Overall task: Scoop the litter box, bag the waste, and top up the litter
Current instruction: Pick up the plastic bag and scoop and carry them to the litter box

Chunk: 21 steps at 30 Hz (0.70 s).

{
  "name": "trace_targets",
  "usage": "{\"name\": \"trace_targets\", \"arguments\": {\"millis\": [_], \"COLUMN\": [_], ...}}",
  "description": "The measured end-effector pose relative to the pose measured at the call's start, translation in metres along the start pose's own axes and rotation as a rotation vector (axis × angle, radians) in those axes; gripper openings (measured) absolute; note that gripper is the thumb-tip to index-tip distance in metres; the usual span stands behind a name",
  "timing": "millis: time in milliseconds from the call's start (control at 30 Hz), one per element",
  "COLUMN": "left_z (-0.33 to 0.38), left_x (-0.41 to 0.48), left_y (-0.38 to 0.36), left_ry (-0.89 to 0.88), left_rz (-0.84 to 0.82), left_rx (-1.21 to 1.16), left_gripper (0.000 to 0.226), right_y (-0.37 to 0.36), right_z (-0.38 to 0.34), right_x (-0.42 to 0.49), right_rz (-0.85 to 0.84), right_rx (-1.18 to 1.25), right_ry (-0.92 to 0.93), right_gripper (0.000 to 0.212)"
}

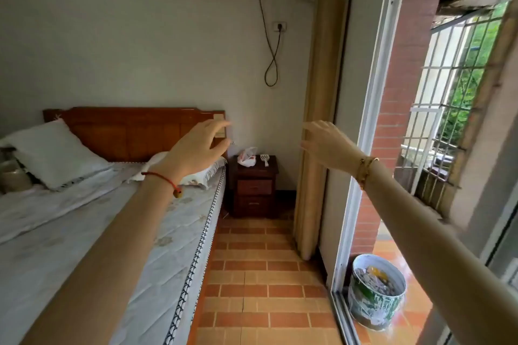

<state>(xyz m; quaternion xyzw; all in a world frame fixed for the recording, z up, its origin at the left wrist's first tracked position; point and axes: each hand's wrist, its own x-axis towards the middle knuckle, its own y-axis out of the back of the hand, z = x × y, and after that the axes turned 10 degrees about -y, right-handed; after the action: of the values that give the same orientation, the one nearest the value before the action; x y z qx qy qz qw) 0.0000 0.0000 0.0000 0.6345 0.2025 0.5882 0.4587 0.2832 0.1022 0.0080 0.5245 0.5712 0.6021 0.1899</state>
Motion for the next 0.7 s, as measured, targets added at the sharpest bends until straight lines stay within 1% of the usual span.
{"name": "trace_targets", "arguments": {"millis": [67, 133, 300, 333, 400, 467, 600, 700], "left_z": [-0.018, -0.038, -0.081, -0.088, -0.101, -0.112, -0.133, -0.139], "left_x": [0.010, 0.018, 0.043, 0.047, 0.055, 0.061, 0.073, 0.073], "left_y": [-0.007, -0.020, -0.049, -0.056, -0.069, -0.084, -0.120, -0.139], "left_ry": [0.003, 0.008, -0.008, -0.009, -0.005, -0.011, -0.014, -0.014], "left_rz": [0.016, -0.010, -0.009, -0.013, -0.010, -0.002, -0.015, -0.012], "left_rx": [-0.003, 0.007, 0.032, 0.038, 0.022, 0.000, -0.042, -0.075], "left_gripper": [0.048, 0.048, 0.048, 0.048, 0.048, 0.047, 0.045, 0.046], "right_y": [-0.010, -0.020, -0.052, -0.061, -0.082, -0.101, -0.139, -0.156], "right_z": [-0.006, -0.012, -0.016, -0.014, -0.008, 0.000, 0.020, 0.033], "right_x": [0.015, 0.028, 0.072, 0.082, 0.098, 0.110, 0.129, 0.136], "right_rz": [0.004, -0.020, -0.040, -0.036, -0.028, -0.033, -0.069, -0.063], "right_rx": [0.012, -0.004, -0.055, -0.027, 0.057, 0.072, 0.072, 0.075], "right_ry": [-0.013, -0.009, 0.020, 0.010, -0.028, -0.036, -0.054, -0.062], "right_gripper": [0.043, 0.036, 0.028, 0.029, 0.041, 0.052, 0.054, 0.054]}}
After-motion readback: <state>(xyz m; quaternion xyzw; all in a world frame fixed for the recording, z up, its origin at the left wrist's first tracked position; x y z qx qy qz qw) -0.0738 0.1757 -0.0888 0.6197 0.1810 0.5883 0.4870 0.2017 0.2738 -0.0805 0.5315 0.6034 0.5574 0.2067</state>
